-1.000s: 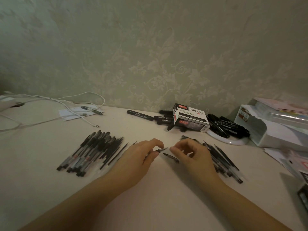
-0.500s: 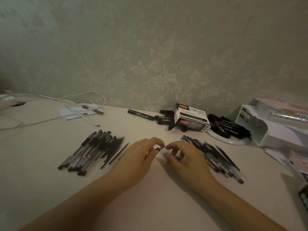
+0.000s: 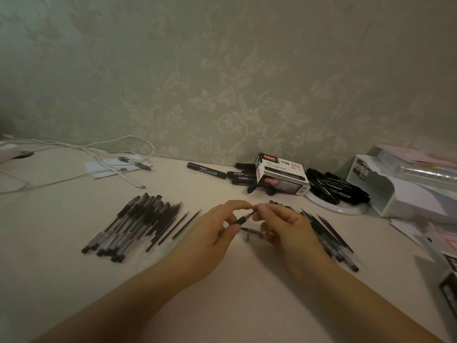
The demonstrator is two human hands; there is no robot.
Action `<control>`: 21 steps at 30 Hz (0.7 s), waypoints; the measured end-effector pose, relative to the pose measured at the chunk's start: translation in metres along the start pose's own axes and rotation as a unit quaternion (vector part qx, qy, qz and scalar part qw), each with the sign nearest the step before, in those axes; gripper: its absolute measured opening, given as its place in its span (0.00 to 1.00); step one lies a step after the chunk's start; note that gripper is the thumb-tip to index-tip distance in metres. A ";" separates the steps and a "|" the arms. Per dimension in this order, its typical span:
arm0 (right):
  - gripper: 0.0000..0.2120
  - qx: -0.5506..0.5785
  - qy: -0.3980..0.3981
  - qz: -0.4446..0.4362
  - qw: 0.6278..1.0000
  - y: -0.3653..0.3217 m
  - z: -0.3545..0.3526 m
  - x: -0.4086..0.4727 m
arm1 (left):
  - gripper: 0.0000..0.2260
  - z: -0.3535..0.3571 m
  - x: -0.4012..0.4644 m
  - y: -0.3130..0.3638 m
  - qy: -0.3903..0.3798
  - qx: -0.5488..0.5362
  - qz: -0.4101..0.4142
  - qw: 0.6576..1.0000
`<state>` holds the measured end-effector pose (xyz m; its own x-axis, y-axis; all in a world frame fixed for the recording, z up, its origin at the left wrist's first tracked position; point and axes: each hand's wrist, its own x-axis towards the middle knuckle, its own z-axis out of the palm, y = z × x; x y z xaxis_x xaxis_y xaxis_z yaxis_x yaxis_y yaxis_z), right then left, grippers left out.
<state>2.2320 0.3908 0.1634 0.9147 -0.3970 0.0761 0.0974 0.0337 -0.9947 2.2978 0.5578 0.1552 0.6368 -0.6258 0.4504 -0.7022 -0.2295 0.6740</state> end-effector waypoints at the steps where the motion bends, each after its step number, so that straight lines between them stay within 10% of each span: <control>1: 0.12 0.025 0.032 0.003 0.999 -0.002 -0.003 0.002 | 0.17 0.000 0.000 -0.001 0.000 0.009 0.000 1.000; 14: 0.05 0.137 0.074 0.005 0.988 -0.006 -0.012 0.013 | 0.16 -0.001 -0.001 -0.003 0.006 0.036 0.000 0.999; 17: 0.03 -0.069 0.169 -0.070 0.981 -0.016 -0.037 0.024 | 0.14 -0.003 -0.001 -0.006 0.020 0.051 -0.022 0.998; 21: 0.02 -0.452 0.177 -0.122 0.866 -0.019 -0.076 0.031 | 0.12 -0.007 -0.001 -0.007 0.037 0.084 -0.039 0.995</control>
<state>2.2282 0.3081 0.1797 0.7176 -0.5526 0.4240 -0.2222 -0.7586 -0.6125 2.3047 0.5651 0.1543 0.7091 -0.5460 0.4461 -0.6888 -0.4011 0.6039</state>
